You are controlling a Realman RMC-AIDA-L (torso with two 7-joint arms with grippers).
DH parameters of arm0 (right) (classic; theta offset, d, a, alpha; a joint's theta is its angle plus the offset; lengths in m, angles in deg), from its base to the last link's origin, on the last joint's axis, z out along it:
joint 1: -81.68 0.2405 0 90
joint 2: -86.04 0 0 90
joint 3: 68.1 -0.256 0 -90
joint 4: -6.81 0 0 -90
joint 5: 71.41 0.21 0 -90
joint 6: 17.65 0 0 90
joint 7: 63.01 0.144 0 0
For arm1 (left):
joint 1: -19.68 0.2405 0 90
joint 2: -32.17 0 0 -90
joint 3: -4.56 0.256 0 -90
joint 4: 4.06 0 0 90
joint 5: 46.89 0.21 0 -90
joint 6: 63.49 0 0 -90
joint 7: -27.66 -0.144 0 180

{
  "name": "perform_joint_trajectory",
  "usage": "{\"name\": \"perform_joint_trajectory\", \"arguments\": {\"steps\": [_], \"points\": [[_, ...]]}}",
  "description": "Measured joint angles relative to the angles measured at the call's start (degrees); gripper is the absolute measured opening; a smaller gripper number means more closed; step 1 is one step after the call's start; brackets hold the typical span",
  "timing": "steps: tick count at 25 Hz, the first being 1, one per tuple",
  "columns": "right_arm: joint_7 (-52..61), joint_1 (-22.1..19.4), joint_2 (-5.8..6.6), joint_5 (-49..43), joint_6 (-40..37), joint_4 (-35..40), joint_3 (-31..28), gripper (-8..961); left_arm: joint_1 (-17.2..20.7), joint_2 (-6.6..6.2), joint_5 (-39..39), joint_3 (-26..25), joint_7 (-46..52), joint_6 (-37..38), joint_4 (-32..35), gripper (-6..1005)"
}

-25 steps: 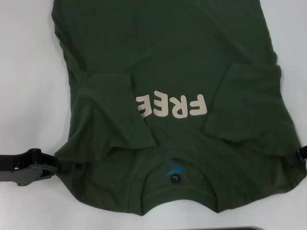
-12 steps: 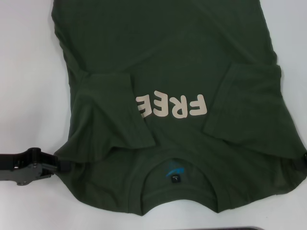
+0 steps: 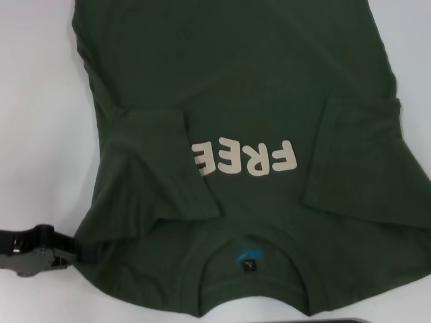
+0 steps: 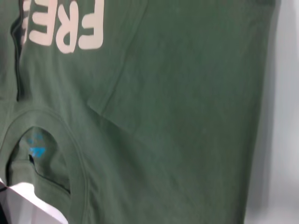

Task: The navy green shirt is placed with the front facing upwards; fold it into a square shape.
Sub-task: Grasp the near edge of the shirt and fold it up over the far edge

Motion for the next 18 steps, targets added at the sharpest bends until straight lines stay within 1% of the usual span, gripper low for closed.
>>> {"name": "perform_joint_trajectory", "arguments": {"steps": [6,9,13,18], "points": [[0.5,-0.5,0.13,-0.2,-2.0,2.0,0.3,12,-0.2,-0.08,4.4,0.5,0.4,2.4,-0.4,32],[0.5,-0.5,-0.11,-1.5,-2.1,2.0,0.5,12,-0.5,-0.18,5.8,0.8,0.5,3.1,-0.4,32],[0.3,-0.4,-0.53,-2.5,-2.3,2.0,0.5,12,-0.7,-0.51,6.3,1.1,0.6,3.3,-0.4,32],[-0.1,-0.4,-0.66,-2.2,-2.6,2.1,0.0,12,-1.3,-0.58,6.0,0.8,0.4,3.4,-0.4,32]]}}
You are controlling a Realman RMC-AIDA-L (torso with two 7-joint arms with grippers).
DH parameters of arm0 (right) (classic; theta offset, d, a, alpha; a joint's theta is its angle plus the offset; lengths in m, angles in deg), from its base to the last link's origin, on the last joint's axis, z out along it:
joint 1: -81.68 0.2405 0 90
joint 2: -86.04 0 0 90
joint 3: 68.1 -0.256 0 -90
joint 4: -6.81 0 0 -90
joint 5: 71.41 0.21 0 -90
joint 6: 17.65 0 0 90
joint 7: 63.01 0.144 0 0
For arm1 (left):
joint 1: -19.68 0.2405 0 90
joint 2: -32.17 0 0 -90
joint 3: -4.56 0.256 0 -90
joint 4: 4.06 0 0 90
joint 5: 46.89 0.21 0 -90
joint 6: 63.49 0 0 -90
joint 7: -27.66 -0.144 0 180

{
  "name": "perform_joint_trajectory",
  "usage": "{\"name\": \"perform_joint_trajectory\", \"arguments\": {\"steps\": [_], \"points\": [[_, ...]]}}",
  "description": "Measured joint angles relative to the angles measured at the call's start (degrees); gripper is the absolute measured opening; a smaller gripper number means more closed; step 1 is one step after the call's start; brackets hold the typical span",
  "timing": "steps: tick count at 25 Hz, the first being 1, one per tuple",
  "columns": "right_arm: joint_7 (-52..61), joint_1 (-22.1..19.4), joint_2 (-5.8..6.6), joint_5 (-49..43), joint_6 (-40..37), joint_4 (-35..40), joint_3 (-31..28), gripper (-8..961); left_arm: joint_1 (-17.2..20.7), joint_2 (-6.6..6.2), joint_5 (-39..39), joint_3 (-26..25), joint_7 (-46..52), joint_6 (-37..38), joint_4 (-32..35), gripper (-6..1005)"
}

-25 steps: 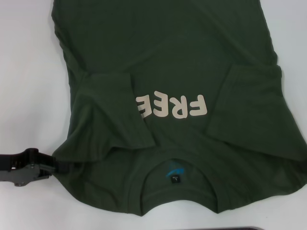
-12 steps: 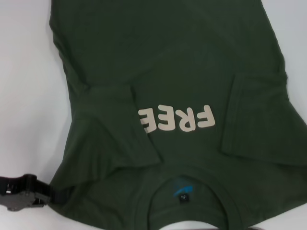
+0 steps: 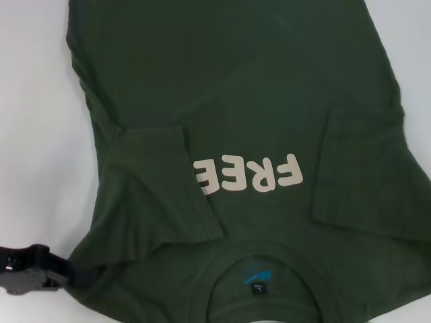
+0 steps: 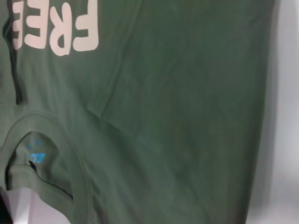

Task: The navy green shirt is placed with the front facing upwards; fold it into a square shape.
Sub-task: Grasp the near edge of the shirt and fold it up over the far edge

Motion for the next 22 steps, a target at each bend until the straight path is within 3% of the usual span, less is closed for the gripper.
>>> {"name": "perform_joint_trajectory", "arguments": {"steps": [5,11,22], "points": [[-1.6,0.9,0.33,4.0,-1.3,0.1,-0.4,12,-1.5,-0.66,-2.8,-0.8,-0.5,0.7,0.0,32],[-1.5,4.4,1.23,10.8,-1.4,-0.1,-0.5,13,-7.6,-3.16,-7.8,-1.1,0.8,-0.5,1.7,32],[1.7,12.4,0.28,14.2,5.8,-0.6,-1.1,13,-17.9,-1.95,-8.3,-1.0,3.3,-13.2,5.2,32]]}}
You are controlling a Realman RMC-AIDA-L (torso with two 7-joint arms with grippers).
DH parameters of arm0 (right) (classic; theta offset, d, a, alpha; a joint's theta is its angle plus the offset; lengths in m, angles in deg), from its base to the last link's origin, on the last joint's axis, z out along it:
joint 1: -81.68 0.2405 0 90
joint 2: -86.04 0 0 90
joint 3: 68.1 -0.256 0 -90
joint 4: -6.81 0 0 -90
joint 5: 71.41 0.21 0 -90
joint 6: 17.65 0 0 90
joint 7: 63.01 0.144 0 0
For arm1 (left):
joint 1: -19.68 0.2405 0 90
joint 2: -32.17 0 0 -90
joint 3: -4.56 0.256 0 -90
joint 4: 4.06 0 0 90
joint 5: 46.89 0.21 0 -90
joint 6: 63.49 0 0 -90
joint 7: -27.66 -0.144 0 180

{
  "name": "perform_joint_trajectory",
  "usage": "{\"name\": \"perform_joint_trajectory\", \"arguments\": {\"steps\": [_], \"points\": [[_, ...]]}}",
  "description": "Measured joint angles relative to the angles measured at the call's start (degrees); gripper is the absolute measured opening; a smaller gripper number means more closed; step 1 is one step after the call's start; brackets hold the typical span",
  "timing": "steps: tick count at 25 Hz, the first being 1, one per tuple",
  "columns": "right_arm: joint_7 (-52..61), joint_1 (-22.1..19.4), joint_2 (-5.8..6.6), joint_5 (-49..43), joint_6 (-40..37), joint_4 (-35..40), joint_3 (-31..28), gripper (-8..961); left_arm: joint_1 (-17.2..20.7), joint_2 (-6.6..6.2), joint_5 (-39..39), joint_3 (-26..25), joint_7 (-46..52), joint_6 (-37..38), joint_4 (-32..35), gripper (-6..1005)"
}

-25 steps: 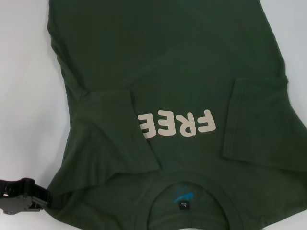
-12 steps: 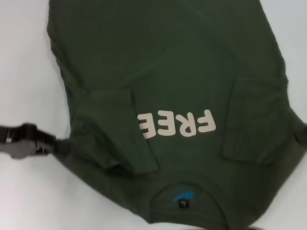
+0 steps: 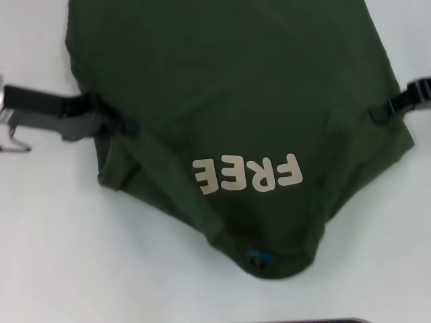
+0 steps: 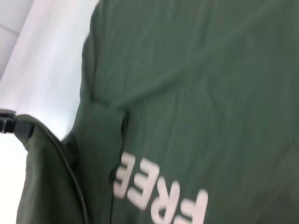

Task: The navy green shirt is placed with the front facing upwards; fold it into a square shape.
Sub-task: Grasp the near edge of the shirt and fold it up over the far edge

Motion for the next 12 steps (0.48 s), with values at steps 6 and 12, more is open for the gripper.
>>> {"name": "perform_joint_trajectory", "arguments": {"steps": [6,12], "points": [[3.0,2.0,0.50,0.6,6.0,0.5,0.1,13,-4.2,0.68,-2.0,0.4,2.1,-8.7,0.0,32],[4.5,2.6,1.26,3.9,11.4,0.7,-0.3,13,-7.0,0.67,-2.2,0.6,4.3,-17.7,0.1,32]]}}
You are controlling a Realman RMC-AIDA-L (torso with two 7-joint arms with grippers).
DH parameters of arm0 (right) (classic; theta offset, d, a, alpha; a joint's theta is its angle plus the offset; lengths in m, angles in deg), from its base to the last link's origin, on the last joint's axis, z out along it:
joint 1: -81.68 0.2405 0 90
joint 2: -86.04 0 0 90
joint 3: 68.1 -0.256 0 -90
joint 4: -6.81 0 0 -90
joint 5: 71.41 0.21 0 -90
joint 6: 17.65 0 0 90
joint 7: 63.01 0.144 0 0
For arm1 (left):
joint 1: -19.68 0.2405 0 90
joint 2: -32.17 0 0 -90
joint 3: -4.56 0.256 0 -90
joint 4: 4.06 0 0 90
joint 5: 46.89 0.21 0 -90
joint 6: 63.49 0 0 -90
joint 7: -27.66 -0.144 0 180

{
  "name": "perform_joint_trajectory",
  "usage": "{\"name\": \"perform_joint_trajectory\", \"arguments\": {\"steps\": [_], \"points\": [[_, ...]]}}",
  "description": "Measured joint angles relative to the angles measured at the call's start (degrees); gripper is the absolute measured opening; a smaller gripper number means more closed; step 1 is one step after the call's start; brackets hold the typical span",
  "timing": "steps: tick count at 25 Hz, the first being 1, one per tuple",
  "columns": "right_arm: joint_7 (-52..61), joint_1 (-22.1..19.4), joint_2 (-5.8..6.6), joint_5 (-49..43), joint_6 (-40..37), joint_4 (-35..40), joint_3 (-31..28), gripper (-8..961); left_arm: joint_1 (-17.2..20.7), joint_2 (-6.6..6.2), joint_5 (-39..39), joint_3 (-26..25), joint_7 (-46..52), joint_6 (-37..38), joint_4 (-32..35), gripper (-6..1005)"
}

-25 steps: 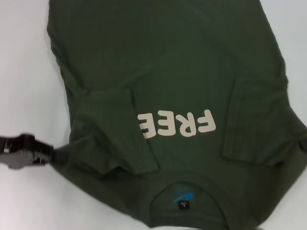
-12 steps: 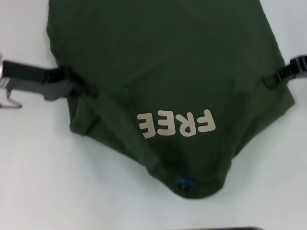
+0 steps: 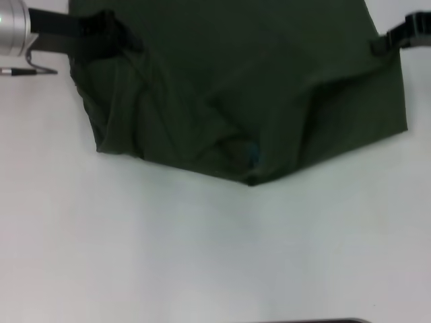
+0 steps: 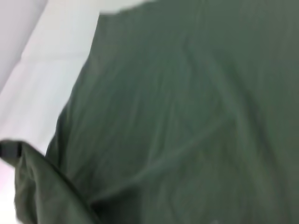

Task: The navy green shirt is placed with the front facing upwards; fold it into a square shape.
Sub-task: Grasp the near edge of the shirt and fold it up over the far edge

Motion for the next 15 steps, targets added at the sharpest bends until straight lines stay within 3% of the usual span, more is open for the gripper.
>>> {"name": "perform_joint_trajectory", "arguments": {"steps": [4,10,15], "points": [[0.0,-0.3,-0.25,4.1,5.5,-0.2,-0.4,12,-0.7,0.18,-0.1,0.3,0.7,-4.4,0.1,32],[0.0,-0.9,-1.68,5.3,12.6,-0.6,0.1,12,-0.6,1.73,-0.1,1.6,0.9,-11.8,0.5,31],[-0.3,-1.5,-2.12,5.3,16.4,-0.6,0.6,13,-0.4,1.82,-0.1,2.3,1.0,-15.3,0.8,31]]}}
